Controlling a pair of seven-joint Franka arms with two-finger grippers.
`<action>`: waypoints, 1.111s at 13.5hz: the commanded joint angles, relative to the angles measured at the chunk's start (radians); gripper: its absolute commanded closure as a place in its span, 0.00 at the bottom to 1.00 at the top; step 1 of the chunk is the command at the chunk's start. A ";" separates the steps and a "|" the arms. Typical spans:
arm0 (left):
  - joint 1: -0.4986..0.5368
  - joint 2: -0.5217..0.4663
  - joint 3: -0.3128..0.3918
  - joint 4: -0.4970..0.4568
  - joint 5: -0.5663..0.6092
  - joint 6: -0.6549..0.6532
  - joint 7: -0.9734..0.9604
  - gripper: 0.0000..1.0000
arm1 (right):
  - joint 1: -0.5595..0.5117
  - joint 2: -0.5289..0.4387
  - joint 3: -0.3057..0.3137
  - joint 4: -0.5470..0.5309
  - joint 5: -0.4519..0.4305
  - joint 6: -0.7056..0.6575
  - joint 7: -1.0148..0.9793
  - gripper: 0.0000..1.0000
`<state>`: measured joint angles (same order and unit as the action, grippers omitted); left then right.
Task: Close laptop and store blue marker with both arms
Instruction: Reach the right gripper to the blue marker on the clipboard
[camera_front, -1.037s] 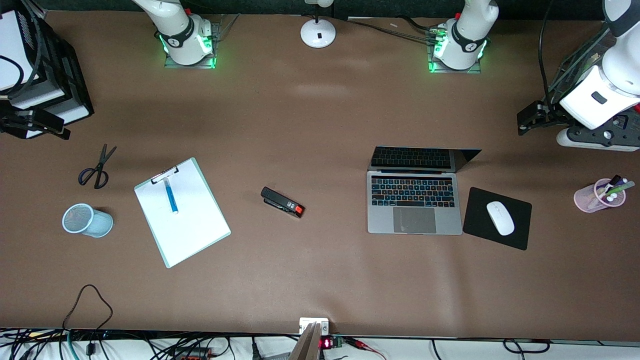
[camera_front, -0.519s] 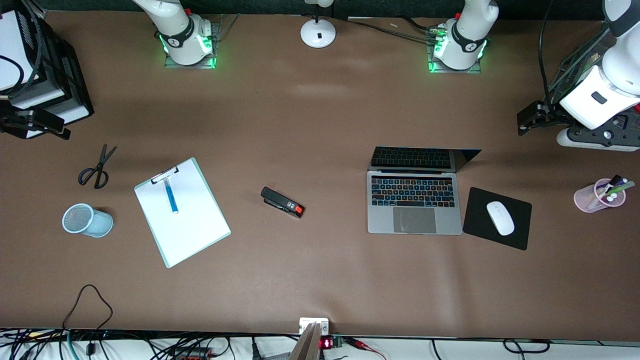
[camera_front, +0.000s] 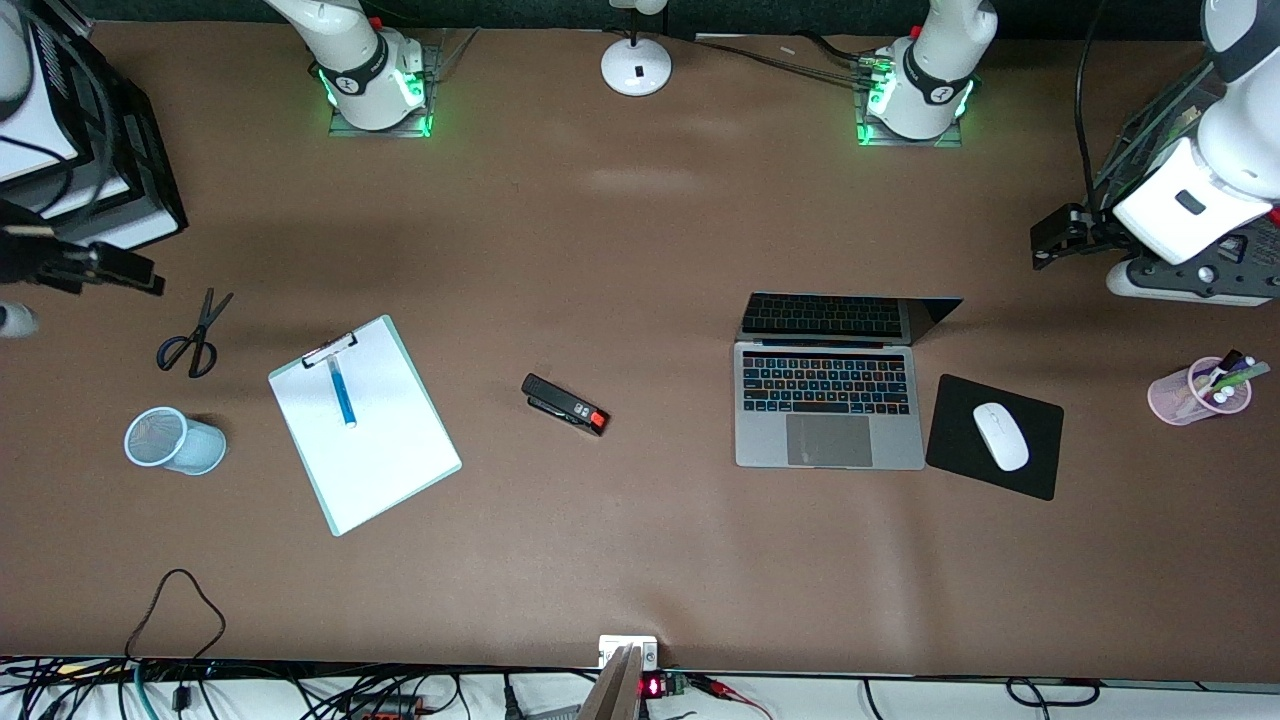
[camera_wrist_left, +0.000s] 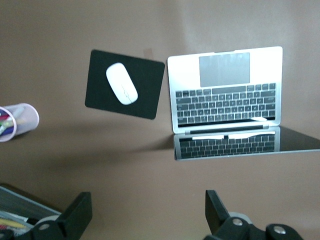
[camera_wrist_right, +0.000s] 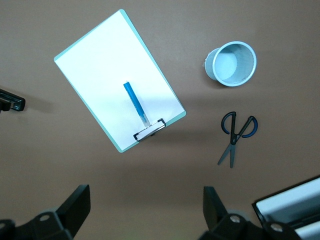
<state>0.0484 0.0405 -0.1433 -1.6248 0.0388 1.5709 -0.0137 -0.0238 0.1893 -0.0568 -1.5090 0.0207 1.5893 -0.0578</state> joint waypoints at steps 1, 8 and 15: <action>0.011 0.007 0.002 0.005 -0.004 -0.020 0.020 0.48 | 0.007 0.056 0.011 0.001 0.002 0.081 0.004 0.00; 0.011 0.030 0.004 0.020 -0.011 -0.048 0.018 0.98 | 0.090 0.277 0.011 0.001 -0.005 0.322 -0.017 0.00; -0.001 0.027 -0.036 0.013 -0.016 -0.107 -0.012 1.00 | 0.093 0.481 0.011 0.000 -0.015 0.503 -0.186 0.00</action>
<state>0.0474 0.0669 -0.1575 -1.6241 0.0381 1.4937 -0.0155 0.0678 0.6449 -0.0493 -1.5198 0.0199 2.0820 -0.2125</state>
